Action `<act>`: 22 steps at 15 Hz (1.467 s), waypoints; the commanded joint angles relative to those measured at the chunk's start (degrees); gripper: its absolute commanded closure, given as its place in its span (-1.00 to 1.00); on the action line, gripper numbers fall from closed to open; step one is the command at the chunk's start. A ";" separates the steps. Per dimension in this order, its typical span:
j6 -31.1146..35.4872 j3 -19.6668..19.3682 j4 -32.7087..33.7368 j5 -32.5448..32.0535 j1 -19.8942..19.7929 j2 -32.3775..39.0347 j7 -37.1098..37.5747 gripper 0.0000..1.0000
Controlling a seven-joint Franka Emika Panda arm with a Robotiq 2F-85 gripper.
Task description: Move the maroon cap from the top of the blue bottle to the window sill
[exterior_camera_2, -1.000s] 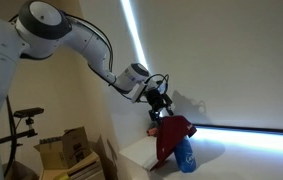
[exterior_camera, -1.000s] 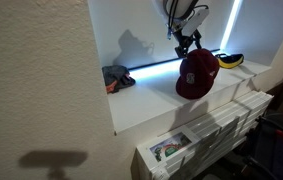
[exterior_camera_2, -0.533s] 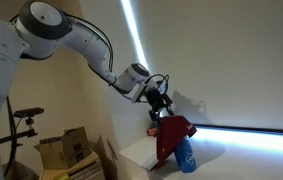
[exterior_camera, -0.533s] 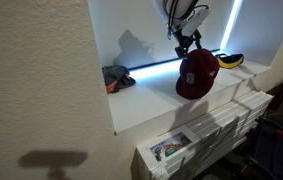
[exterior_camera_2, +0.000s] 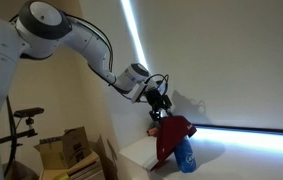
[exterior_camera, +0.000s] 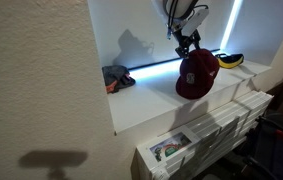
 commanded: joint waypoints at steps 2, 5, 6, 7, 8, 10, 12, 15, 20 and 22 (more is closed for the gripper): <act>0.33 0.17 0.16 -0.39 -0.24 -0.19 -0.62 0.21; 0.28 0.19 0.59 -0.56 -0.24 -0.36 -0.46 0.62; 0.18 0.18 0.83 -0.59 -0.23 -0.32 -0.40 0.77; 0.22 0.19 1.00 -0.55 -0.24 -0.32 -0.41 0.89; 0.15 0.19 1.14 -0.59 -0.21 -0.29 -0.39 0.99; 0.67 0.17 1.10 -0.57 -0.22 -0.50 -0.02 0.96; 2.70 0.04 -0.32 -0.75 -0.28 -1.74 1.28 0.92; 5.93 0.07 -0.25 -2.07 0.04 -4.67 1.27 0.93; 14.96 -0.84 -6.82 -5.03 -1.70 -16.93 -0.51 0.93; 17.51 -1.15 -8.86 -5.58 -2.93 -22.03 -1.11 0.93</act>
